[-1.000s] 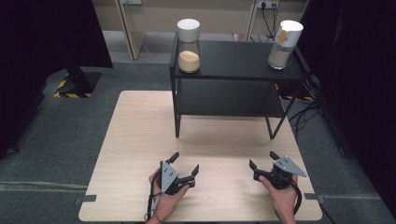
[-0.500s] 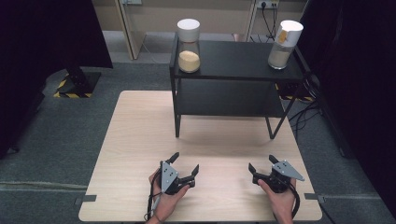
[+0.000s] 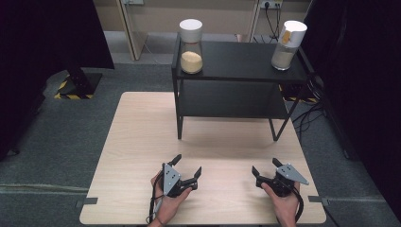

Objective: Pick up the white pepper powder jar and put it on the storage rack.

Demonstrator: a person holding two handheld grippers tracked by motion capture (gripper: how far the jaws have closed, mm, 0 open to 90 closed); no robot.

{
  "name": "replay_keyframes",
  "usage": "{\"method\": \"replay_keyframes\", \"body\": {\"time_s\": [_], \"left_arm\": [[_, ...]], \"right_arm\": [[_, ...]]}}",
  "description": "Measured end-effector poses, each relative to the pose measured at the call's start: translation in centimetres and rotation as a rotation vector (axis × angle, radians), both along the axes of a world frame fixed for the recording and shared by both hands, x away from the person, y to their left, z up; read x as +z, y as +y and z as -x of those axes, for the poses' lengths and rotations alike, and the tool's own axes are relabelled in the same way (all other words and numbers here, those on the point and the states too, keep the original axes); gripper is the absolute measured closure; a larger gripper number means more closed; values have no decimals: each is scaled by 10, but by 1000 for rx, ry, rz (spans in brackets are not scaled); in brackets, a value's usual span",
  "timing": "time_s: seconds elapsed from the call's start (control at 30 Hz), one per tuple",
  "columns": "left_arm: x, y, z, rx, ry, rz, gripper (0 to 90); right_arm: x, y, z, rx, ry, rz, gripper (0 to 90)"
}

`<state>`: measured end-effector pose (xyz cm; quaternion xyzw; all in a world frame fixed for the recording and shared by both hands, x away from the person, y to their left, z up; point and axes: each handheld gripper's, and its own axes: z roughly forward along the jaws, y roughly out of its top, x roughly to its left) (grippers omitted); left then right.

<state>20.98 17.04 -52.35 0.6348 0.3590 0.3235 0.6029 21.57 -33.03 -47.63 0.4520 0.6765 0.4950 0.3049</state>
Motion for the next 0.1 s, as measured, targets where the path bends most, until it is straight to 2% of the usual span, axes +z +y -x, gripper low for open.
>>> {"method": "replay_keyframes", "body": {"time_s": [0.1], "left_arm": [[0,0,0,0,2,0,118]], "right_arm": [[0,-1,0,-2,1,-8,66]]}}
